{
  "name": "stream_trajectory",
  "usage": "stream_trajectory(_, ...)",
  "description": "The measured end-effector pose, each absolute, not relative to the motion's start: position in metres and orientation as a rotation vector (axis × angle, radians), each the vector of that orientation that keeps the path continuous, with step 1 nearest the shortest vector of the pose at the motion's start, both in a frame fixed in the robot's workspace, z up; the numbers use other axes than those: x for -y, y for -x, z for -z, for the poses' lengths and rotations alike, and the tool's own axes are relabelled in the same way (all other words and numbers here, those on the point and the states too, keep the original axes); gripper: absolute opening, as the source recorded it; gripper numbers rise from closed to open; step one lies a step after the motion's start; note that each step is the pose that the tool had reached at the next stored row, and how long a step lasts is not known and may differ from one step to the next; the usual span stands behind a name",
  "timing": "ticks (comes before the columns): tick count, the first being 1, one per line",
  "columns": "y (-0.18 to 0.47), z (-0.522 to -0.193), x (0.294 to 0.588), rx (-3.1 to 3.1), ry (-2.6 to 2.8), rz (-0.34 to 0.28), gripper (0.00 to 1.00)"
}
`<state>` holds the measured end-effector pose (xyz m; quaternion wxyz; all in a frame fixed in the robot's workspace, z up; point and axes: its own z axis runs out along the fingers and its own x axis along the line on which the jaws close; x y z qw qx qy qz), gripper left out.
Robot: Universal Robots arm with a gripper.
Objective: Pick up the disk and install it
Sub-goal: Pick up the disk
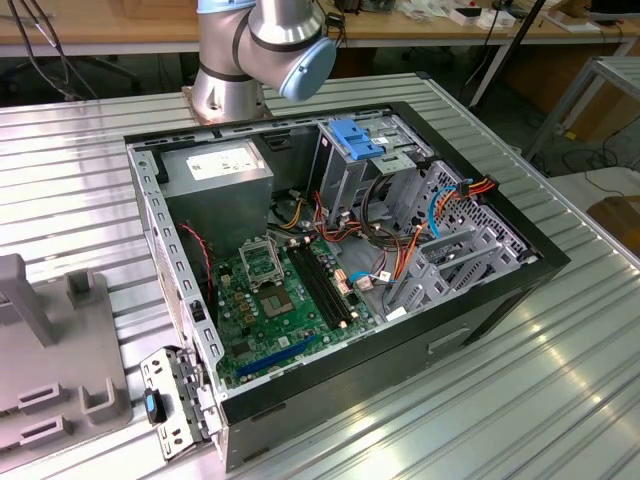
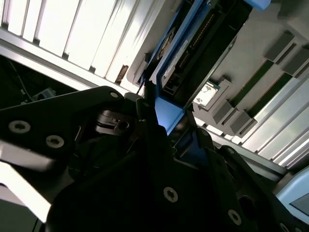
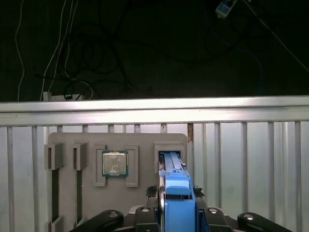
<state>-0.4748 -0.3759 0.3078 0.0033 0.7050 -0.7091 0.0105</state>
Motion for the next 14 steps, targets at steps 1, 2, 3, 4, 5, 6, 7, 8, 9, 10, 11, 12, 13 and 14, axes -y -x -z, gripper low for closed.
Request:
stream_trajectory(1,0.4747,-0.3077,0.3759,2.218,-2.216,-0.033,0.37)
stream_trajectory(2,0.4748,-0.3078,0.3759,2.218,-2.216,-0.033,0.37)
stream_trajectory(3,0.4747,-0.3077,0.3759,2.217,-2.216,-0.033,0.37)
stream_trajectory(4,0.4748,-0.3078,0.3759,2.217,-2.216,-0.033,0.37)
stream_trajectory(5,0.4747,-0.3078,0.3759,2.217,-2.216,-0.033,0.37)
stream_trajectory(6,0.4747,-0.3078,0.3759,2.216,-2.217,-0.033,0.37)
stream_trajectory(7,0.4748,-0.3078,0.3759,2.212,-2.221,-0.033,0.37)
stream_trajectory(8,0.4748,-0.3078,0.376,2.205,-2.228,-0.033,0.37)
stream_trajectory(9,0.4748,-0.3078,0.376,2.202,-2.231,-0.033,0.37)
stream_trajectory(10,0.4747,-0.3078,0.376,2.202,-2.231,-0.033,0.37)
stream_trajectory(11,0.4748,-0.3078,0.376,2.201,-2.232,-0.033,0.37)
stream_trajectory(12,0.4748,-0.3077,0.376,2.201,-2.233,-0.033,0.37)
stream_trajectory(13,0.4748,-0.3078,0.376,2.201,-2.233,-0.033,0.37)
stream_trajectory(14,0.4748,-0.3078,0.376,2.201,-2.233,-0.033,0.37)
